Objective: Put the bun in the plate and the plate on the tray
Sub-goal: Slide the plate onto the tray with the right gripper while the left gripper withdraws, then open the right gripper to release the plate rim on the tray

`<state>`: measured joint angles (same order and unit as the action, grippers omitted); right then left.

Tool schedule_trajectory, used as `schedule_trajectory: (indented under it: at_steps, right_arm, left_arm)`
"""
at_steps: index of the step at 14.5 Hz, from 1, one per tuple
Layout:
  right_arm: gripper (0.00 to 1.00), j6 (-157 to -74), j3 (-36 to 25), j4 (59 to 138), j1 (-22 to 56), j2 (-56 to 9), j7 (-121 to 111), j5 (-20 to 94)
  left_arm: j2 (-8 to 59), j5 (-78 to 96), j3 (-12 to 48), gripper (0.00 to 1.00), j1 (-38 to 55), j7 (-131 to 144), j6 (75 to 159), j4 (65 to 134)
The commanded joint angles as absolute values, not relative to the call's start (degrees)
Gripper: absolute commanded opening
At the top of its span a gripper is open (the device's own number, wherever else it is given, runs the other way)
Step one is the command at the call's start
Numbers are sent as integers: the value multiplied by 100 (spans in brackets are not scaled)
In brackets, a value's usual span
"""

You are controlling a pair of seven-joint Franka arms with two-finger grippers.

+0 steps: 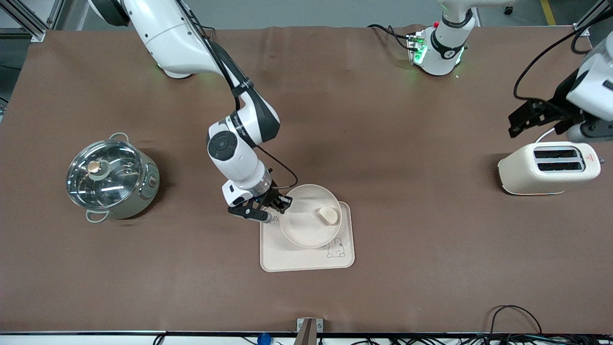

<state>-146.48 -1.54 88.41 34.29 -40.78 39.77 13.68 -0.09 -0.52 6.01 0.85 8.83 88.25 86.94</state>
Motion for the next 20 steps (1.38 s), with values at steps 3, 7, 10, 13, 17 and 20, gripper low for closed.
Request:
schedule_trajectory:
  at_steps: [3, 7, 10, 13, 17, 20]
  right_arm:
    - [4, -15335, -114, 8666, 3392, -4491, 3938, 1450]
    - [5, -15425, -114, 8018, 3270, -5008, 3903, 1450]
    - [3, -15416, -105, 7796, 3199, -5186, 3894, 1468]
    - [4, -15425, -105, 7805, 3182, -5186, 3885, 1459]
    - [3, -15434, -105, 7953, 3190, -5168, 3701, 1441]
    - [3, -15556, -105, 8173, 3190, -5150, 3455, 1441]
  left_arm:
    - [-677, 97, 290, 100, 352, 790, 8798, 9510]
    - [-607, 70, 308, 100, 352, 844, 8798, 9483]
    - [-571, 26, 308, 100, 352, 791, 8807, 9422]
    - [-536, 18, 308, 100, 325, 756, 8807, 9326]
    - [-545, 17, 299, 100, 299, 756, 8780, 9334]
    - [-527, 18, 299, 100, 308, 791, 8728, 9334]
